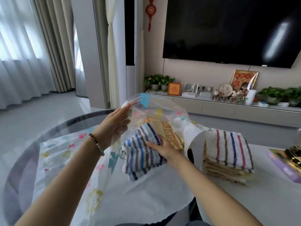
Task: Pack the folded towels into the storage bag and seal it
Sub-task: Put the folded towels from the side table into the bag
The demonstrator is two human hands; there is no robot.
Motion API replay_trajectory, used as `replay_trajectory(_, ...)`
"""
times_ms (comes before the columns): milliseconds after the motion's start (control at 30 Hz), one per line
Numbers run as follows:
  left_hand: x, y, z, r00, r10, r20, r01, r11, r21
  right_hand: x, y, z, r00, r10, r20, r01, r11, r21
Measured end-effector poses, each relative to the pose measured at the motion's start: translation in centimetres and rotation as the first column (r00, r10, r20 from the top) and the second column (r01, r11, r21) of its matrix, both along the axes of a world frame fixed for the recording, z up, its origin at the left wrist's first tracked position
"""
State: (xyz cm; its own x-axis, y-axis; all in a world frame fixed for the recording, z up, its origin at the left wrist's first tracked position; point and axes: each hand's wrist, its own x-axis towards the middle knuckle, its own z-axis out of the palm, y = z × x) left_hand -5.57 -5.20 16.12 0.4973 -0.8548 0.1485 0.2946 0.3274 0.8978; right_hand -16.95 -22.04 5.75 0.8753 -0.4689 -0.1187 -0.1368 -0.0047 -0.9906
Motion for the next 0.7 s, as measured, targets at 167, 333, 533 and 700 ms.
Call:
replay_trajectory(167,0.3,0.8,0.0,1.0,-0.004,0.003,0.004,1.0,0.024,1.8,2.4,-5.8,0.991,-0.119,-0.054,0.087,0.909,-0.407)
replay_trajectory(333,0.4,1.0,-0.3,0.999,-0.032,-0.026,0.032,0.999,-0.008,-0.6,2.3,-9.9,0.978,0.145,-0.153,-0.196,0.359,-0.912)
replay_trajectory(533,0.1,1.2,-0.1,0.992,-0.116,-0.047,0.116,0.993,0.004,1.7,1.1,-11.0,0.882,0.148,-0.447,-0.47,0.214,-0.856)
replay_trajectory(700,0.2,1.5,0.4,0.985,-0.161,-0.062,0.162,0.987,0.014,6.1,-0.6,-10.3,0.88,0.017,-0.476,-0.47,0.188,-0.862)
